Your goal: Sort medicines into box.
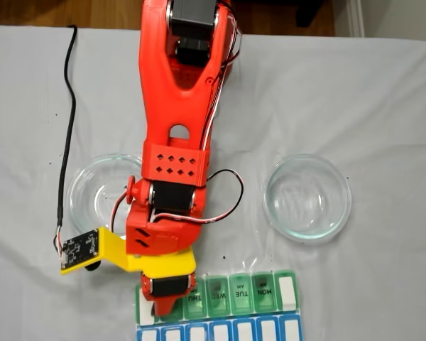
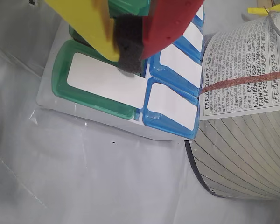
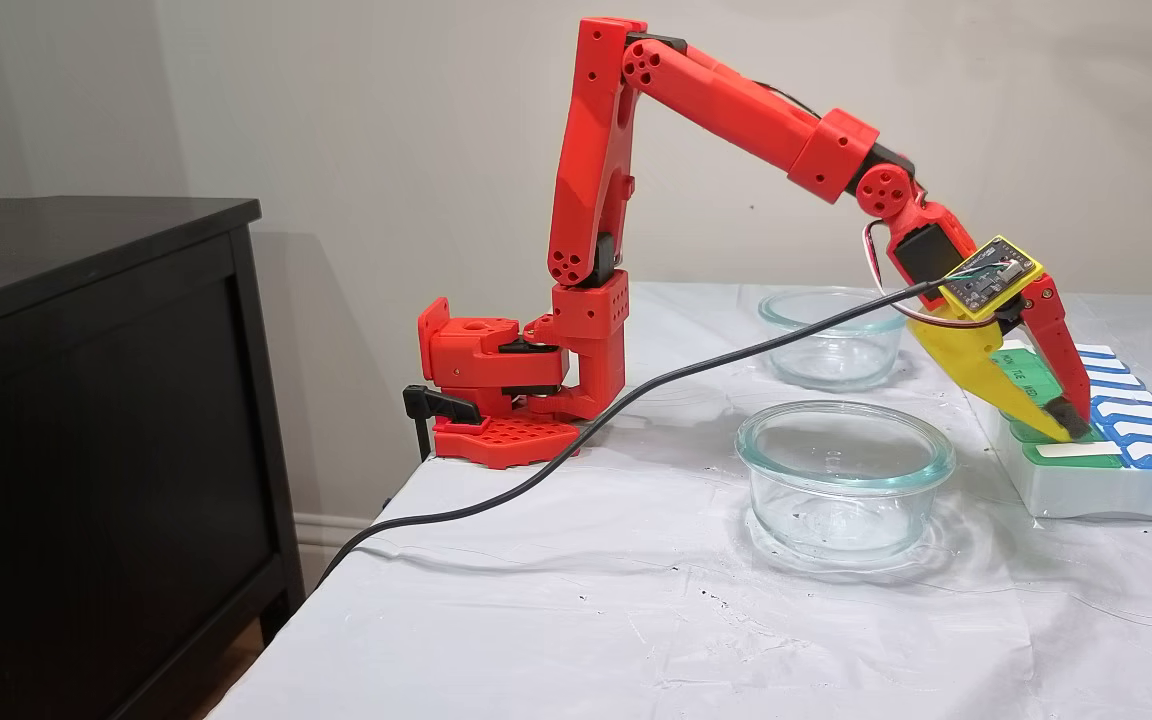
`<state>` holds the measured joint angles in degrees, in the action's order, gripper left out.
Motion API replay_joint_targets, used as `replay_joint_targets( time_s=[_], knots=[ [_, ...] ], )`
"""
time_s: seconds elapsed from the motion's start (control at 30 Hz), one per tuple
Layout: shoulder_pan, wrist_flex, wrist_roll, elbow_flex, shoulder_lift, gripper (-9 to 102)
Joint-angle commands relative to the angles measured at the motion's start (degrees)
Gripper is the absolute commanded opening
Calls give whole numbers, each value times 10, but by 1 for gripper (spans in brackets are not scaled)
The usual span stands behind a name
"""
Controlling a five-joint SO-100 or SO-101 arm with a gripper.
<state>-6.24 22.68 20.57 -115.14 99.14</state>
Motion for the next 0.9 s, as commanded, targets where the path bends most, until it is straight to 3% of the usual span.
replay_joint_targets(
  time_s=[0.0, 0.27, 0.53, 0.87],
  knots=[
    [0, 4, 1, 4, 55, 0],
    [4, -34, -19, -78, 294, 0],
    [54, 19, 11, -261, 573, 0],
    [105, 287, 69, -377, 837, 0]
  ],
)
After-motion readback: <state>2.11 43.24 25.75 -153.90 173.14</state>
